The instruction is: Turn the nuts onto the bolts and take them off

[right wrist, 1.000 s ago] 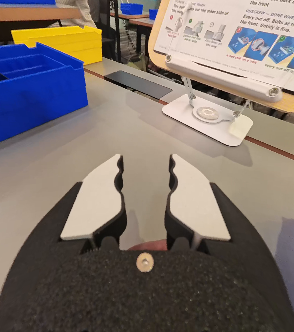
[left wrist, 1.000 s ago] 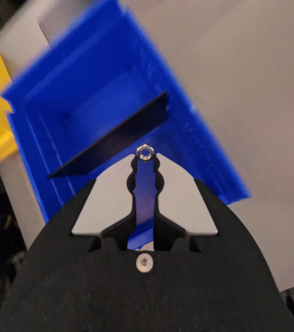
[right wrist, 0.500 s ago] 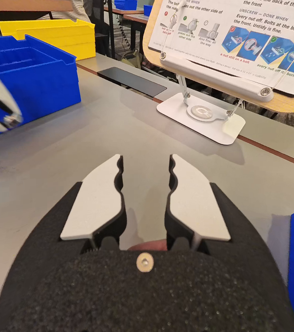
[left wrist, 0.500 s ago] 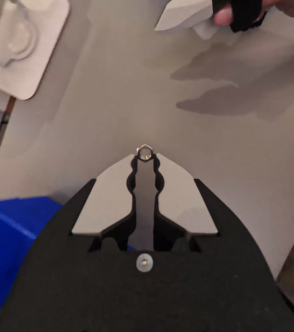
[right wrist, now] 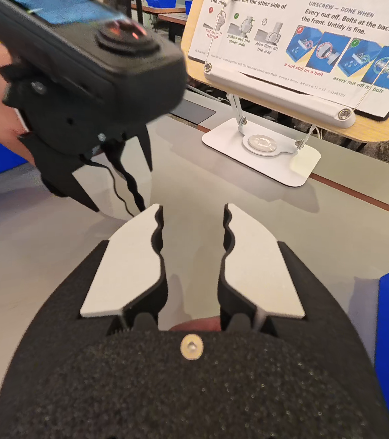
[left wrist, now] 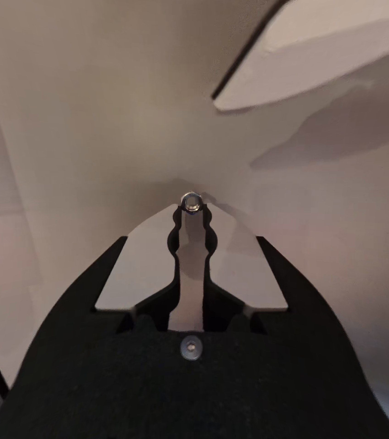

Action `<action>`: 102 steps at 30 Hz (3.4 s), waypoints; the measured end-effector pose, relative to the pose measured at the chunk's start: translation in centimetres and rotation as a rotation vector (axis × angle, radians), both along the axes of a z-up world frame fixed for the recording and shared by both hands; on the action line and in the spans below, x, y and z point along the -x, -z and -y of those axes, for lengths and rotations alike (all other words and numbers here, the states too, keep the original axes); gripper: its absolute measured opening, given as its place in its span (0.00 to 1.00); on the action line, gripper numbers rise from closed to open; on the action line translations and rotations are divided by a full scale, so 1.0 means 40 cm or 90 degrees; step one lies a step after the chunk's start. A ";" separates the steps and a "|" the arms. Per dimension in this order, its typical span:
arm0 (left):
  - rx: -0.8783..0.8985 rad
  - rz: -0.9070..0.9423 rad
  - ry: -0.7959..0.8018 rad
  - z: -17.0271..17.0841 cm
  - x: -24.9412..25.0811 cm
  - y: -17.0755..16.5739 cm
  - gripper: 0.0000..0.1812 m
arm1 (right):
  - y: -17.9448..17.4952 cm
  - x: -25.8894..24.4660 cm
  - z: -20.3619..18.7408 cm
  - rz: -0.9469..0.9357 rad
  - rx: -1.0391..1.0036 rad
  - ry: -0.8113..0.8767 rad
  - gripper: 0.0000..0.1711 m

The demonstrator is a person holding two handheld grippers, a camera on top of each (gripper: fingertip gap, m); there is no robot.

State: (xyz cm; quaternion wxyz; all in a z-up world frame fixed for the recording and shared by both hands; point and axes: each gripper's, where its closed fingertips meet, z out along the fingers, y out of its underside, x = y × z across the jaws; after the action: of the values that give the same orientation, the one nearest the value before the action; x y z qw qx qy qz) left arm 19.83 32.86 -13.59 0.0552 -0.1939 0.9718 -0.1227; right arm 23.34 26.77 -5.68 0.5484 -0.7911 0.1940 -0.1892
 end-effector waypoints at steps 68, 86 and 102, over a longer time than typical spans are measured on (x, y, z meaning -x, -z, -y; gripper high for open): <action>0.095 0.037 -0.096 -0.674 0.166 -0.130 0.22 | 0.040 0.015 -0.031 -0.005 0.045 -0.051 0.28; 0.165 -0.112 0.079 -0.679 0.198 -0.024 0.18 | 0.017 -0.072 -0.036 -0.034 0.027 -0.002 0.28; 0.072 -0.018 0.179 -0.660 0.179 0.049 0.04 | 0.019 -0.072 -0.031 -0.074 -0.001 -0.011 0.27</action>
State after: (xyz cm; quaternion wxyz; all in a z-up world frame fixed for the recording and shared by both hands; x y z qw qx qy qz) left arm 12.69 59.27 -15.53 0.0129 -0.0604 0.9815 -0.1811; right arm 26.22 28.00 -6.45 0.5385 -0.8020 0.2184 -0.1381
